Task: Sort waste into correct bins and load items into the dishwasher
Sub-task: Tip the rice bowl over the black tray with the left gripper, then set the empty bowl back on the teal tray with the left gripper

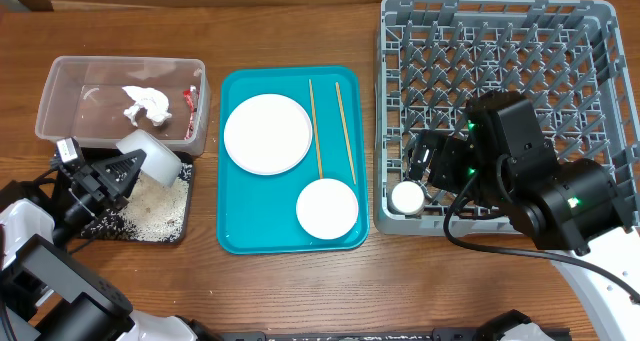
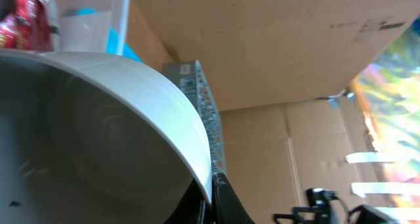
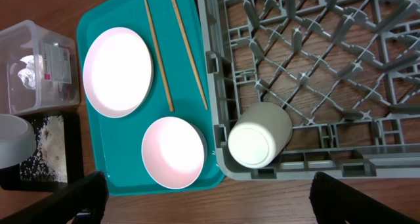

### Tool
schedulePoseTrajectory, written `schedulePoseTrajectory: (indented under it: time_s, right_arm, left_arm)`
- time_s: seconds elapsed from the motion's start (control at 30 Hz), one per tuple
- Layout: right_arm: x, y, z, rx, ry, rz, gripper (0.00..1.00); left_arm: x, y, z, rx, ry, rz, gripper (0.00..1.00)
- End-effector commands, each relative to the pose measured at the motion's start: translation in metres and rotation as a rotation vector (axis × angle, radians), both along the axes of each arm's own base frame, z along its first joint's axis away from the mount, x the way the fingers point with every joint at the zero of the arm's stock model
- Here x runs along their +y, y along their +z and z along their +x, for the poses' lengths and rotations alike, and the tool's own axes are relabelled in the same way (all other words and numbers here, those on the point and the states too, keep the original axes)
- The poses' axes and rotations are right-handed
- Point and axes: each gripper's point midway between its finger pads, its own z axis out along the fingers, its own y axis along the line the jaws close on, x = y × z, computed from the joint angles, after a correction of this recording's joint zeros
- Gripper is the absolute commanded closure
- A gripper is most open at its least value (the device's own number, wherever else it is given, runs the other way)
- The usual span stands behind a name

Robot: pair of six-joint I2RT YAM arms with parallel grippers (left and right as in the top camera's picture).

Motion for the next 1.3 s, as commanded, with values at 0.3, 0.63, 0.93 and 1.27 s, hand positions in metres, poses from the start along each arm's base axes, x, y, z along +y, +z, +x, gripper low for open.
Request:
schedulePoseTrajectory:
  time_s: [0.3,0.63,0.93,1.27]
  right_arm:
    - [-0.001,0.006,0.002,-0.027,-0.002,-0.003,0.00]
    - [-0.001,0.007,0.004,-0.033,-0.002,-0.001,0.00]
    - [-0.001,0.007,0.003,-0.032,-0.002,-0.001,0.00]
    - [0.000,0.009,0.006,-0.043,-0.003,0.004,0.00]
  left_arm:
    - [-0.009,0.000,0.003,0.053,-0.026,-0.010,0.96]
    - [-0.113,-0.026,-0.017,0.574,-0.323,0.661,0.96]
    - [-0.197,-0.093,-0.064,0.843,-0.473,1.233,0.96]
    - [-0.200,-0.068,-0.032,0.778,-0.384,1.393,0.00]
